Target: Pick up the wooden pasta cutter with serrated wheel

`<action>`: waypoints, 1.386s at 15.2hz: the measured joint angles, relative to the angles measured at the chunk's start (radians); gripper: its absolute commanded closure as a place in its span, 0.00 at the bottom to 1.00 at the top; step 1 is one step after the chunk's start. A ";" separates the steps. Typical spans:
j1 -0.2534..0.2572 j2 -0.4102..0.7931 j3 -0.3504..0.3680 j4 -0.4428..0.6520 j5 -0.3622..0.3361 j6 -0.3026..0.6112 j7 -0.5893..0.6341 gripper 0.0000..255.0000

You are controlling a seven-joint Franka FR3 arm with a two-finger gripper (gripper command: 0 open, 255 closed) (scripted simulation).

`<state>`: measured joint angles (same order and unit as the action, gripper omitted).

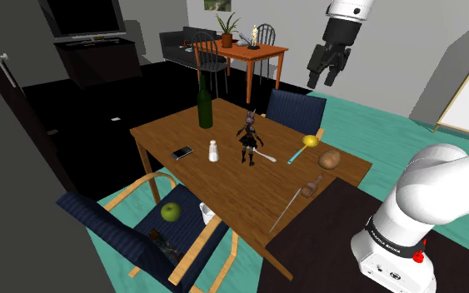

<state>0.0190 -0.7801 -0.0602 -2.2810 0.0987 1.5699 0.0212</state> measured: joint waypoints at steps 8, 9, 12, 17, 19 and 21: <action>-0.069 0.017 -0.001 -0.179 -0.001 0.175 0.101 0.00; -0.080 0.023 0.001 -0.206 0.001 0.205 0.120 0.00; -0.117 0.040 -0.006 -0.286 -0.002 0.292 0.165 0.00; -0.172 0.110 -0.011 -0.398 0.003 0.455 0.246 0.00; -0.198 0.139 -0.019 -0.441 0.002 0.519 0.272 0.00; -0.216 0.174 -0.019 -0.479 0.007 0.587 0.306 0.00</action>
<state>-0.1974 -0.6060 -0.0794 -2.7600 0.1062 2.1567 0.3269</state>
